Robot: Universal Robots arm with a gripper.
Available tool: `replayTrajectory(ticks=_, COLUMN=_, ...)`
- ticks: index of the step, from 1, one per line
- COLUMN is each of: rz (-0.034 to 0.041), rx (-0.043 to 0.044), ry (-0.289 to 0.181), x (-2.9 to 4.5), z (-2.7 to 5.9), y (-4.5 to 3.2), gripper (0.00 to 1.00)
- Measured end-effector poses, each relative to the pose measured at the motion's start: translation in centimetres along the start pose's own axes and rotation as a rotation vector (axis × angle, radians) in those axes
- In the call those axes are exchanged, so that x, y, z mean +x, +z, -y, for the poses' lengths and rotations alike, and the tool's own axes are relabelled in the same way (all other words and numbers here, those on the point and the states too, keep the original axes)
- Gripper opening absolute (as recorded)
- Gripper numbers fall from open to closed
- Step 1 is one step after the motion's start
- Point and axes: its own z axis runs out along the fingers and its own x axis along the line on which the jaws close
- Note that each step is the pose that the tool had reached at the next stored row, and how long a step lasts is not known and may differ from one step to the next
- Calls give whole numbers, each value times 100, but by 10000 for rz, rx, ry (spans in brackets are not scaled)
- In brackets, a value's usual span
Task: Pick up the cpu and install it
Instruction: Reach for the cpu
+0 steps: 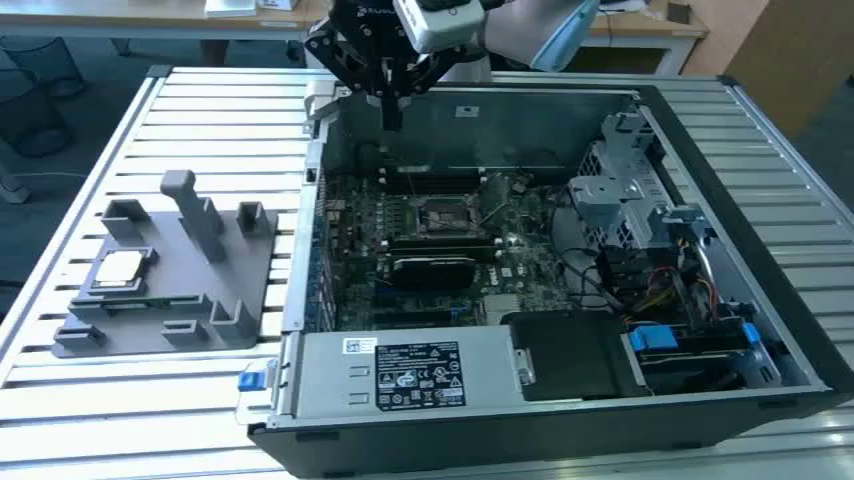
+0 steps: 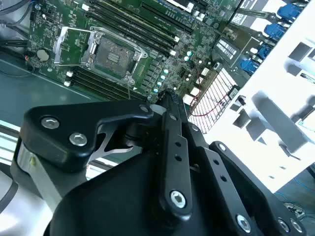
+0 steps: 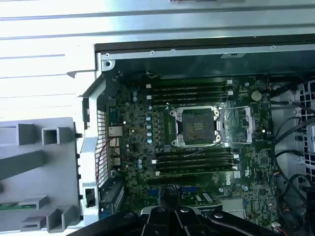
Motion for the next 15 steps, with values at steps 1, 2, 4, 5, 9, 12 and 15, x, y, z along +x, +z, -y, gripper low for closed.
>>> replayTrajectory(ticks=1, rz=-1, rx=1, ry=0, x=0, z=0, y=0, gripper=11)
replayTrajectory(ticks=2, rz=0, rx=0, ry=0, x=1, z=0, y=0, gripper=11)
replayTrajectory(ticks=4, rz=0, rx=0, ry=1, x=6, z=0, y=1, gripper=11)
replayTrajectory(ticks=5, rz=0, rx=0, ry=0, x=8, z=1, y=1, gripper=11)
replayTrajectory(ticks=9, rz=0, rx=0, ry=0, x=19, z=2, y=2, gripper=11)
replayTrajectory(ticks=12, rz=-1, rx=0, ry=0, x=26, z=2, y=2, gripper=11)
replayTrajectory(ticks=15, rz=-1, rx=0, ry=0, x=33, z=3, y=3, gripper=11)
